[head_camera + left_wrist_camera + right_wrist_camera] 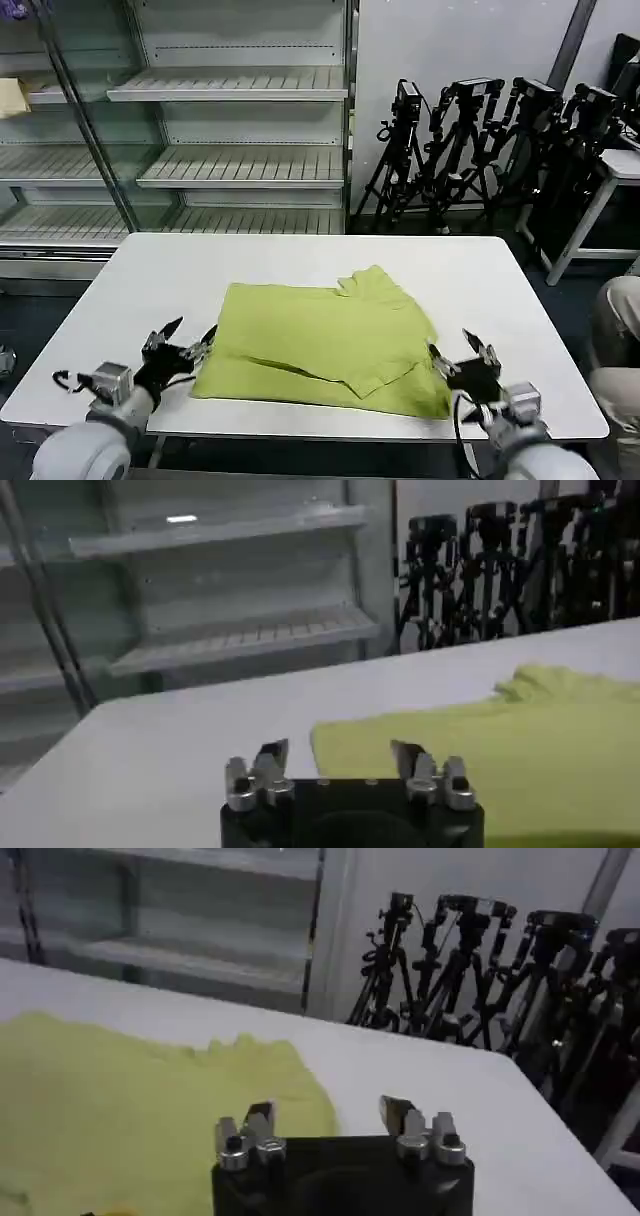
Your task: Fold and organize the clothes.
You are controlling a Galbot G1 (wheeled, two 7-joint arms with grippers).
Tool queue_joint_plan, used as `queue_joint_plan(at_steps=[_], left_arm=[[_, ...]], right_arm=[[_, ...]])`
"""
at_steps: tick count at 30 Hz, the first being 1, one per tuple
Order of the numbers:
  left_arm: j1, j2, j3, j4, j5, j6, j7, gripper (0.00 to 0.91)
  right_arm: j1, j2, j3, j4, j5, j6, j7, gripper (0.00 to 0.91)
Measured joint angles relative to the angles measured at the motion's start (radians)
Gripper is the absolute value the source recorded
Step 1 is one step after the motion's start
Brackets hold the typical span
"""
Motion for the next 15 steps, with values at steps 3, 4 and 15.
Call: queue_joint_plan(at_steps=[3,4,15], left_arm=[[-0.082,-0.003,0.046,0.068,-0.006,0.0,0.008,0.907],[-0.108,-0.004,0.059,0.09,-0.009,0.0,0.011,0.907],[-0.343,-0.024,0.188,0.333,-0.018,0.0,0.042,0.907]], right_arm=[[0.11,0.02,-0.052,-0.091,0.015,-0.001,0.015,0.907],[0.143,0.027,-0.068,-0.12,0.017,-0.001,0.019,0.907],[0.434,0.134,-0.192,-0.456,0.024,-0.001,0.044,0.907]])
